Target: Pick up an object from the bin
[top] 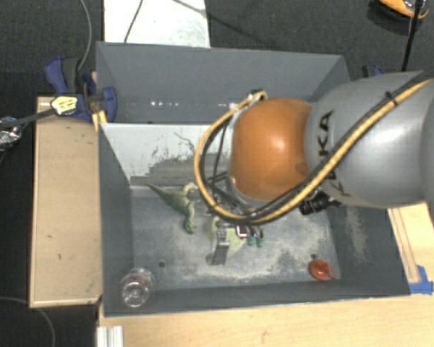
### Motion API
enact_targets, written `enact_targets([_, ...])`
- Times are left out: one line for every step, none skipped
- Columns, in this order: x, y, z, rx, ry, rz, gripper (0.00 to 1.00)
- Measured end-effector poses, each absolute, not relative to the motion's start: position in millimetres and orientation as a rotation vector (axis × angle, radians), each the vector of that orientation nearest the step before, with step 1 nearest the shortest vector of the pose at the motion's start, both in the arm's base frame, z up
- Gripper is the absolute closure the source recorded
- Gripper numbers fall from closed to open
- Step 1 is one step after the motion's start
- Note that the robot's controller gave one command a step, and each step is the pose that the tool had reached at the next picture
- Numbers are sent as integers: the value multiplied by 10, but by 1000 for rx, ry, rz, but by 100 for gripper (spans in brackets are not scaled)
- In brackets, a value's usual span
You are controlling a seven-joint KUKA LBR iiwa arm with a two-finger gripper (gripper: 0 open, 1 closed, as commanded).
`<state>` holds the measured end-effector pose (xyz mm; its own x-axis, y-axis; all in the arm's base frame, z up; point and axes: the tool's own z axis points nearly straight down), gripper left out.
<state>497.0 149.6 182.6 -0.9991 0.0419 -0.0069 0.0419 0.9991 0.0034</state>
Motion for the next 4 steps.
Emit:
enact_targets([4953, 1529, 1954, 118, 3152, -5, 0])
enact_targets([5352, 1432, 2019, -55, 3117, 11, 0])
enact_targets([5427, 1306, 1620, -298, 3131, 1, 0])
enact_targets([5428, 942, 1461, 27, 3128, 12, 0])
